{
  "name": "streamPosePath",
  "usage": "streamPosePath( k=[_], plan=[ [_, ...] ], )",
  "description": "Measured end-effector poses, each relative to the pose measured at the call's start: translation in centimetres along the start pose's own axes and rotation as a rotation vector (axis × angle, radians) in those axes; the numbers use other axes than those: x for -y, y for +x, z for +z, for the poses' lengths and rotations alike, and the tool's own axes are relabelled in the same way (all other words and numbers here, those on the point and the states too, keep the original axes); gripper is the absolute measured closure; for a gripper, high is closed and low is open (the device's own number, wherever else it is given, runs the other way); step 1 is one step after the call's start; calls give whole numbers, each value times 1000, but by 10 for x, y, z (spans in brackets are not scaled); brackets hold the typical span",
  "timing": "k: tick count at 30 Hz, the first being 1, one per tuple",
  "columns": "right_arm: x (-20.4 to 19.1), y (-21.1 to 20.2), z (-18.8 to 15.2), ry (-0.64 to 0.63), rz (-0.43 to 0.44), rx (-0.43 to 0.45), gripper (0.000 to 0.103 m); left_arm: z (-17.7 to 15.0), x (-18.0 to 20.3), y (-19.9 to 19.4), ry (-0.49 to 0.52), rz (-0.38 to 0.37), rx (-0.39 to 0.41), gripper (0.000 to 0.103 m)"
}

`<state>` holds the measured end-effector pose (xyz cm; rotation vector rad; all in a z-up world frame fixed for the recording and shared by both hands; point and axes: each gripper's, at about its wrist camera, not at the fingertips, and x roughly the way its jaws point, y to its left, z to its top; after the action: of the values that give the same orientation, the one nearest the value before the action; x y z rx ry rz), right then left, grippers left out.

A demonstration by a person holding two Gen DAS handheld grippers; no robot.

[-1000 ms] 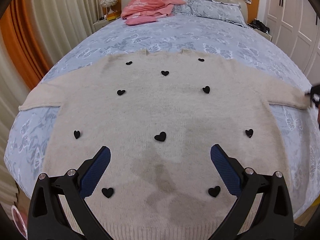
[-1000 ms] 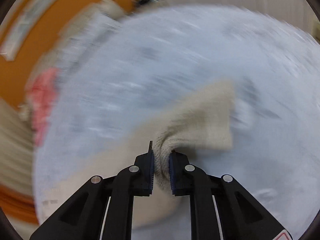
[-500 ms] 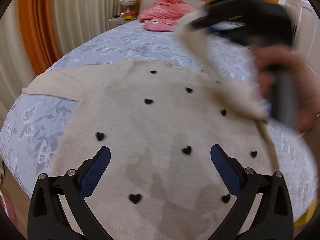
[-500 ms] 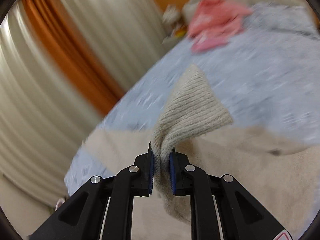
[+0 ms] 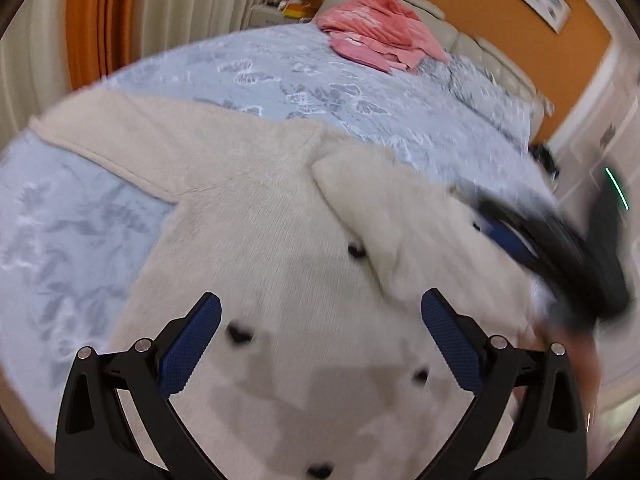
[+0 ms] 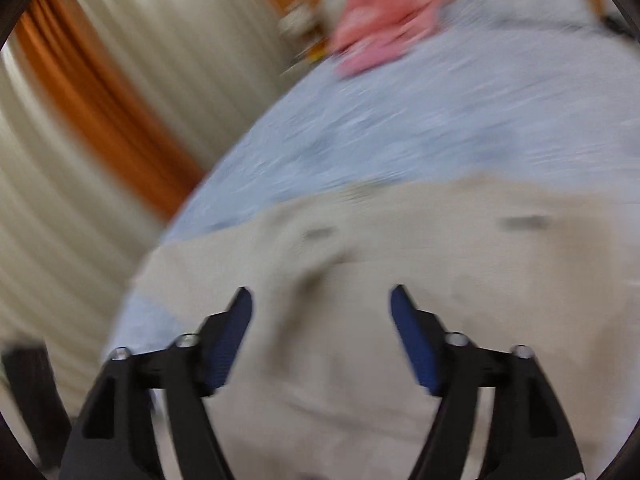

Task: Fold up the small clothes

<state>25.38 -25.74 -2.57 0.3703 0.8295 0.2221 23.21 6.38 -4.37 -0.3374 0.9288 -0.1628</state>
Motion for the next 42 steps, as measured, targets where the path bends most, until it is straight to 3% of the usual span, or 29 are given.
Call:
streamPosePath(
  k=[3,6,8,10,11,13,14,15,16,17,20,21,23,24,26,27,28,32,34,36,38,40,41,42],
  plan=[
    [56,-50,-31,-43,-250,1,31,26,1,32,-70,-38,-34,5],
    [97,-58,-60,-22,-334,-79,30,37,22,48,-60,-55,-37,5],
    [109,-52,-73,-55,-371,-135,30,35,50,57,29,-37,-43,5],
    [109,-37,-81,-112,-392,-154,31,25,88,74,196,25,-65,5],
    [105,-26,-82,-130,-405,-156,31,20,104,90,285,105,-82,5],
    [106,-15,-78,-131,-418,-140,31,19,110,112,319,223,-86,9],
    [103,-9,-75,-118,-416,-130,33,22,106,118,291,239,-79,19],
    [108,-6,-66,-84,-394,-113,44,30,96,122,224,247,-66,32],
    [109,-6,-61,-55,-362,-103,73,37,85,120,166,245,-49,39],
    [113,-8,-57,-15,-336,-88,81,44,70,115,91,225,-23,47],
    [139,-34,-53,128,-325,3,85,54,27,96,-96,187,59,52],
    [155,-41,-62,185,-353,12,93,54,14,94,-141,202,70,52],
    [188,-45,-80,293,-370,-17,96,47,-14,104,-206,254,24,53],
    [198,-48,-86,331,-333,-11,98,40,-24,108,-209,237,10,55],
    [206,-61,-86,363,-283,-13,86,37,-12,98,-117,250,47,49],
    [204,-66,-84,345,-303,-23,65,36,-8,96,-101,246,47,40],
    [198,-75,-79,314,-333,-22,55,35,-2,91,-98,219,48,36],
    [176,-98,-55,224,-318,30,53,38,15,89,-79,171,22,14],
    [173,-93,-34,201,-296,36,46,37,21,102,-73,130,-50,13],
    [176,-78,-10,187,-293,36,45,33,20,111,-81,95,-104,12],
    [180,-66,2,206,-300,33,45,31,29,112,-51,87,-91,14],
    [186,-56,13,243,-274,35,45,29,41,117,42,76,-101,53],
    [185,-49,19,250,-274,31,45,31,43,120,73,83,-106,82],
    [185,-44,23,247,-282,29,45,34,42,120,92,91,-100,94]
  ],
)
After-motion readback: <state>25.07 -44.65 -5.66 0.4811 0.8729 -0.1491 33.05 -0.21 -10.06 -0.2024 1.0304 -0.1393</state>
